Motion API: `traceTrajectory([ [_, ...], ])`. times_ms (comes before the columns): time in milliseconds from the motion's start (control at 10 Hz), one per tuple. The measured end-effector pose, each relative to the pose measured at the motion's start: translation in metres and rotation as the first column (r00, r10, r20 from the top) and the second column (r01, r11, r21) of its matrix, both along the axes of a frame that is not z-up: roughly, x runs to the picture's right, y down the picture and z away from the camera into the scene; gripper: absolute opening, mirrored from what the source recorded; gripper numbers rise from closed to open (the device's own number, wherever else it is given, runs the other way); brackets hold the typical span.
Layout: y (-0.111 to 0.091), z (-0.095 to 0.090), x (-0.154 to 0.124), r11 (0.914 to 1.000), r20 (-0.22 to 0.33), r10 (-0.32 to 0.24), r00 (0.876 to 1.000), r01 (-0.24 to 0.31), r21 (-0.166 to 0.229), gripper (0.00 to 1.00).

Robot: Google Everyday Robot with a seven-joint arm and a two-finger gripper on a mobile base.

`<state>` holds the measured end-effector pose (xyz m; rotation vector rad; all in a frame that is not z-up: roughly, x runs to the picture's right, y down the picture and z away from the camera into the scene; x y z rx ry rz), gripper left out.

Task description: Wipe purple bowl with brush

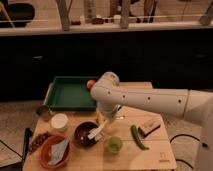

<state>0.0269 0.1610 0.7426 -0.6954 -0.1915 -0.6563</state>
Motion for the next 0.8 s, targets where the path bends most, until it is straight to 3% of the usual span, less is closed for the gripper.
traceTrajectory([
  [200,-0.012,0.008,-0.007,0.9994,-0.012,0.027,1.000,-0.026,0.023,0.01],
  [500,-0.025,0.020,-0.050,0.9982,-0.001,0.038,0.999,-0.038,0.045,0.01],
  [800,-0.025,0.022,-0.088,0.9987,0.045,-0.019,0.999,0.017,0.047,0.01],
])
